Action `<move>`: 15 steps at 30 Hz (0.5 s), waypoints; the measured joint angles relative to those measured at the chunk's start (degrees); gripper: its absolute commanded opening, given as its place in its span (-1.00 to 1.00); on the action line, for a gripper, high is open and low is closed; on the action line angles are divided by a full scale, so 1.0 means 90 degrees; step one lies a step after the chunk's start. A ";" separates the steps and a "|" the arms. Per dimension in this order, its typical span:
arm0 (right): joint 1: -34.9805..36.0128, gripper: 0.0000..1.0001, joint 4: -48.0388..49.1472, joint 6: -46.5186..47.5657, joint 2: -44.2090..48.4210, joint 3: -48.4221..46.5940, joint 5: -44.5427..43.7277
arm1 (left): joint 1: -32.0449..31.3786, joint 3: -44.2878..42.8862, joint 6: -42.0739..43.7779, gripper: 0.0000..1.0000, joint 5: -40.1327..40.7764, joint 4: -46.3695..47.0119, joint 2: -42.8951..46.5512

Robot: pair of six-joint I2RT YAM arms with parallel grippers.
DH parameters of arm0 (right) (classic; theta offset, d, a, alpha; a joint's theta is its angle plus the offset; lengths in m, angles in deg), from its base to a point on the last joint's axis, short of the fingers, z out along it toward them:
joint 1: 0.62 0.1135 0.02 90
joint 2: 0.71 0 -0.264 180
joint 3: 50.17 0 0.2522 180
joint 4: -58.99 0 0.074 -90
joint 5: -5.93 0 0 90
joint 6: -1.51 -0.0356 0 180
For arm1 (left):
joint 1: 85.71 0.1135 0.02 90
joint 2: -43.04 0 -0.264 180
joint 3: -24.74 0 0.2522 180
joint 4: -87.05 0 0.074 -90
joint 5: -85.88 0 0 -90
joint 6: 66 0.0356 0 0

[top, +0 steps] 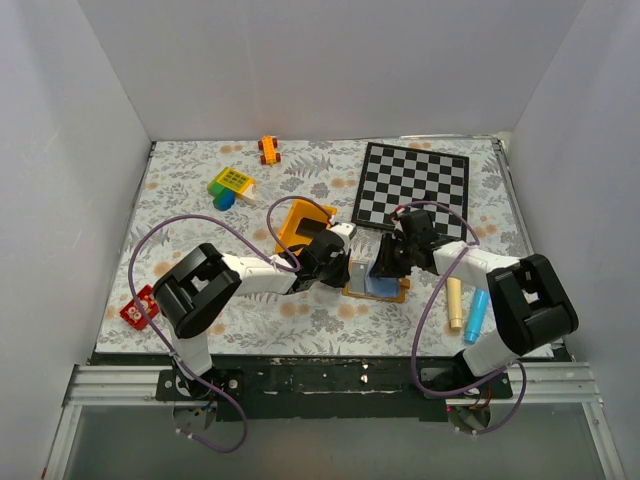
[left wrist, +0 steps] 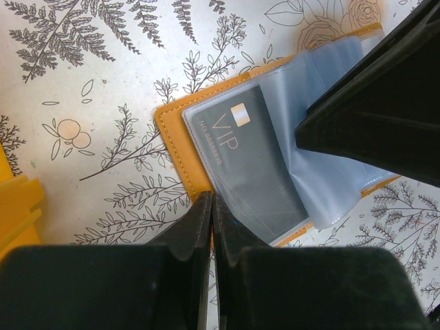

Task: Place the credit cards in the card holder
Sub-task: Turn over the card slot in the card holder.

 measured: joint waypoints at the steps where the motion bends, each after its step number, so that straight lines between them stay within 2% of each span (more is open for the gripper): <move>1: -0.0007 -0.32 0.0041 -0.0012 -0.0019 -0.0010 0.0051 | 0.0000 0.0000 0.0000 -1.00 0.0000 0.0000 0.0000; 15: 0.0007 -0.32 0.0673 -0.0100 -0.0299 -0.0019 0.0736 | 0.0005 -0.0002 0.0002 -1.00 0.0000 -0.0007 0.0000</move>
